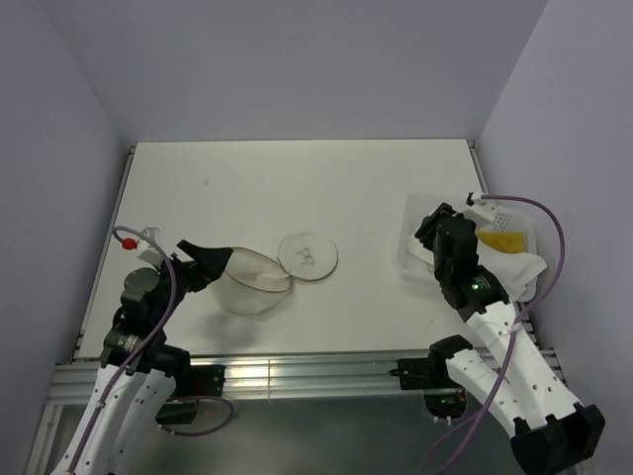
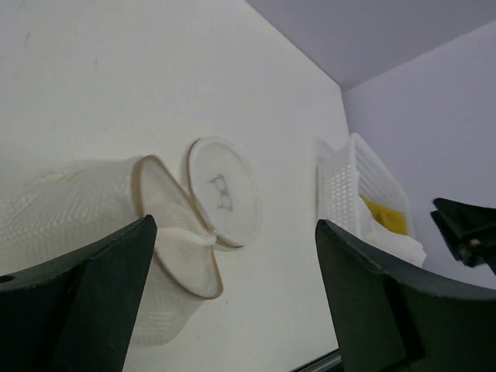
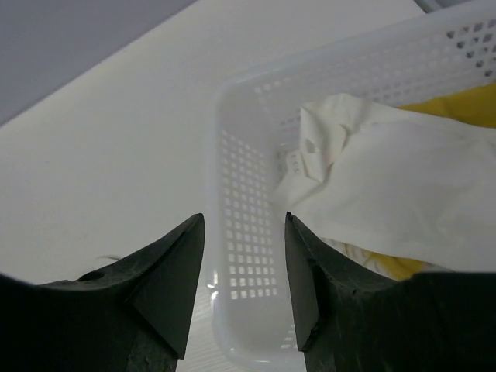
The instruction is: Place the bra in the laundry bag and zip it closed
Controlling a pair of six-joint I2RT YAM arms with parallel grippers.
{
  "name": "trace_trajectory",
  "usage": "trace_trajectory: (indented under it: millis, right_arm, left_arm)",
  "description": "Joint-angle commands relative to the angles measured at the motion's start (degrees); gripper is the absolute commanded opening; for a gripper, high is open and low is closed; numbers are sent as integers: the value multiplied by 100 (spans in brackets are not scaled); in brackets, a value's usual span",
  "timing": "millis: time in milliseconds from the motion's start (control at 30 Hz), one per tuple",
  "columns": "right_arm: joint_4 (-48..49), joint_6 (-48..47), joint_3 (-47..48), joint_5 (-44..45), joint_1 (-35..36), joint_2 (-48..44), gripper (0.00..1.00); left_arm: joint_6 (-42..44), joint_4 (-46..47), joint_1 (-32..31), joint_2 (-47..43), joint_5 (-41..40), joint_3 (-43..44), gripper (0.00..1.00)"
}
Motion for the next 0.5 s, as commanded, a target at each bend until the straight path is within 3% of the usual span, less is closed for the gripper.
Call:
trace_trajectory:
  millis: [0,200,367,467]
  right_arm:
    - [-349,-81,-103,451,-271,393,53]
    - [-15,-81,-227,74,-1142,1404,56]
    - [29,-82,-121,-15,-1740,2036,75]
    - [-85,-82,80,-110,-2004,2468,79]
  left_arm:
    - [660,43,-9,114,344,902,92]
    - [1619,-300,-9,52,975,1676,93]
    - [2261,-397,-175,184,1565,1791,93]
    - [2542,-397,-492,263,1470,1651,93]
